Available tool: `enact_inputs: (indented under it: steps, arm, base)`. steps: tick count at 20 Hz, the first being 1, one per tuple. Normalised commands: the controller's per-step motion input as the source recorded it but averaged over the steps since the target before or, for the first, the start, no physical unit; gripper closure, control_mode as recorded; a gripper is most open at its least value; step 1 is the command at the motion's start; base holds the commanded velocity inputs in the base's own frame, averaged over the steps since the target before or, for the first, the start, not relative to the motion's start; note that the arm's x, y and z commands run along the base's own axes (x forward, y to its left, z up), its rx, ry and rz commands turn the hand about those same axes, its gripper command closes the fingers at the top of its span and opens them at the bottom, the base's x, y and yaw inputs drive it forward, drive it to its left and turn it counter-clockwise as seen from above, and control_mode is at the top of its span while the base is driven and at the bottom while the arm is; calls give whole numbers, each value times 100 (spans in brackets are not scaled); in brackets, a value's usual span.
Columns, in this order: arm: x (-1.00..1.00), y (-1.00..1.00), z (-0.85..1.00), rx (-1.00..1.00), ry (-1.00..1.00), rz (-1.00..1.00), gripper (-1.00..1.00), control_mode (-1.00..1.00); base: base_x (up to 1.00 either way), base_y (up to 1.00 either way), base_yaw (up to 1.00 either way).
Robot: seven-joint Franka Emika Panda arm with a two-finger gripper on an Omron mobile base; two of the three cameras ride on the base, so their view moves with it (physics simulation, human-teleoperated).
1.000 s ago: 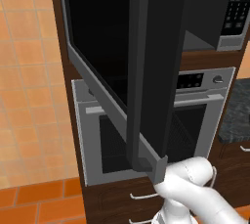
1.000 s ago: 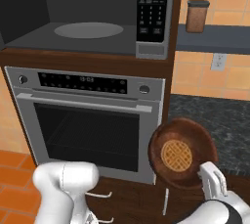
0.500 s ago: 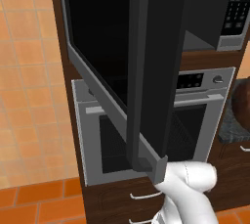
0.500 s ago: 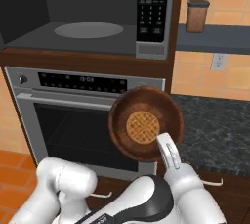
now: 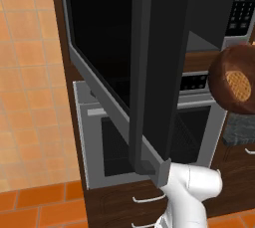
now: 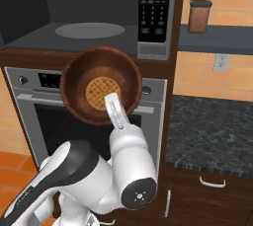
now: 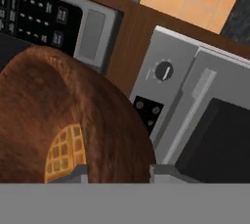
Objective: Open the microwave, place the bowl with waffle inside the microwave, then close the microwave door and turn it on.
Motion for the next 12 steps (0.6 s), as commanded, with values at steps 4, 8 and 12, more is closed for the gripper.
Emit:
enact_inputs:
  steps: [4,8,12]
  arm:
    - [22,100,100,0,-6,-3,100,-100]
    - [33,100,100,0,6,-4,100,-100]
    - [44,96,100,-7,35,-1,100,-100]
  base:
    - [0,0,0]
    - [0,0,0]
    - [0,0,0]
